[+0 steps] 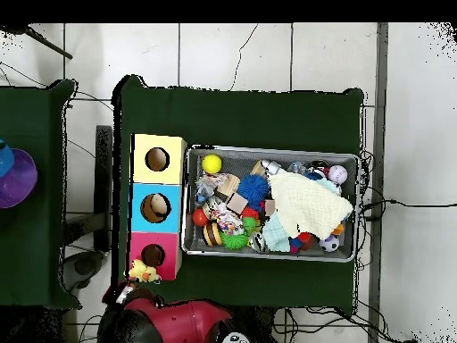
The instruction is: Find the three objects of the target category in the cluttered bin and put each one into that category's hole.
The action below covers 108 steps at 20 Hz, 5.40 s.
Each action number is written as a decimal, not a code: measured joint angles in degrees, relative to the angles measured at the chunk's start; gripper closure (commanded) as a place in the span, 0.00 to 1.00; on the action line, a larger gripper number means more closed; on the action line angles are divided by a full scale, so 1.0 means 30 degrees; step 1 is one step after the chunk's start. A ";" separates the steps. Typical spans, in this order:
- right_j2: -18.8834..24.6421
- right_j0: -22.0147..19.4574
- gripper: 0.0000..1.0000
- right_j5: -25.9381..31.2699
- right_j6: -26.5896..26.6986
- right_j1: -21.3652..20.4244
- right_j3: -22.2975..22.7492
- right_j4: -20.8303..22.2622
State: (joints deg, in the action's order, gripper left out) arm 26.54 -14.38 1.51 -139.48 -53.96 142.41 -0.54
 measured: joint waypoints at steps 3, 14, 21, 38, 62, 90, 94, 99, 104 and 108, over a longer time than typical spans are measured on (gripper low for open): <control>0.0011 0.0022 1.00 0.0000 0.0000 0.0000 -0.0025 0.0004; -0.0719 0.1202 1.00 0.0000 0.0000 -0.0002 -0.0981 0.0004; -0.1579 0.2121 1.00 0.0004 0.0000 -0.0012 -0.1591 0.0224; -0.1970 0.2030 1.00 0.0361 0.0000 -0.0012 -0.2211 0.2342; -0.1972 0.1569 1.00 0.0990 0.0000 -0.0008 -0.3348 0.4490; -0.2949 0.2852 1.00 0.0359 0.0000 0.0006 -0.4330 0.8753; -0.4061 0.4069 1.00 -0.0730 0.0000 0.0075 -0.4755 0.9442; -0.5447 0.5382 1.00 -0.2687 0.0000 0.0375 -0.5243 1.0065; -0.5932 0.5559 1.00 -0.3315 0.0000 0.0629 -0.5481 1.0386; -0.5789 0.4921 1.00 -0.3044 0.0000 0.0631 -0.5481 1.0382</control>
State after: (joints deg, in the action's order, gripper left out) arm 9.17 0.38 -7.63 -139.48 -52.07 125.97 30.60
